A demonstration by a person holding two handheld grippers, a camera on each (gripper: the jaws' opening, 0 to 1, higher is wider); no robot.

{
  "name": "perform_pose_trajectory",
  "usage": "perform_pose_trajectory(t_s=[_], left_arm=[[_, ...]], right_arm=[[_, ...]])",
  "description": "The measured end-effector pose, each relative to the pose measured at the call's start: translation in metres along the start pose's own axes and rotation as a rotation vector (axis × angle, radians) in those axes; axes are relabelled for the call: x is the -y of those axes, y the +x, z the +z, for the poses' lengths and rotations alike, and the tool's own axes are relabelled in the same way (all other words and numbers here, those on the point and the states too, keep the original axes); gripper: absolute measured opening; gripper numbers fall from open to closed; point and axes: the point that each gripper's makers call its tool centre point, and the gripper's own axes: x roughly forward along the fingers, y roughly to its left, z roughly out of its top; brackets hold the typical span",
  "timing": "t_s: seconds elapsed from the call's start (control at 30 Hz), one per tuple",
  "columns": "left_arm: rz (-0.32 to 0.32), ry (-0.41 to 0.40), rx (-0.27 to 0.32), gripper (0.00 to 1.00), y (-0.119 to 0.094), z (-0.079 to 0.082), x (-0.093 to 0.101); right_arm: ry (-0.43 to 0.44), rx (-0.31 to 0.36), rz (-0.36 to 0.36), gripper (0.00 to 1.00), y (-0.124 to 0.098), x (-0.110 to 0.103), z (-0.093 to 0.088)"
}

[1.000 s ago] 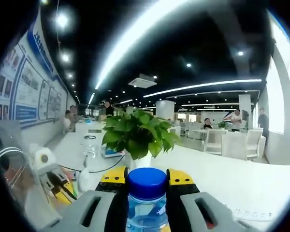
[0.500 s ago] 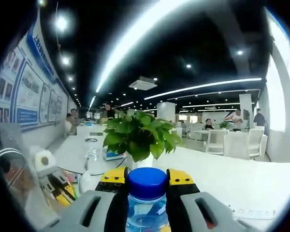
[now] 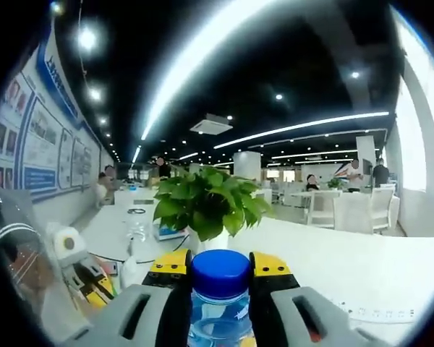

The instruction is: Open the cover put in the Mizone put the cover back on

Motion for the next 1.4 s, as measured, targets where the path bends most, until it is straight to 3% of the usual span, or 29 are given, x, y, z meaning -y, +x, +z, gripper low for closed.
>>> perform_pose_trajectory(t_s=[1.4], left_arm=[[-0.008, -0.037, 0.022, 0.01, -0.0012, 0.0036, -0.0003]], right_arm=[[0.027, 0.024, -0.015, 0.23, -0.0001, -0.0012, -0.001]])
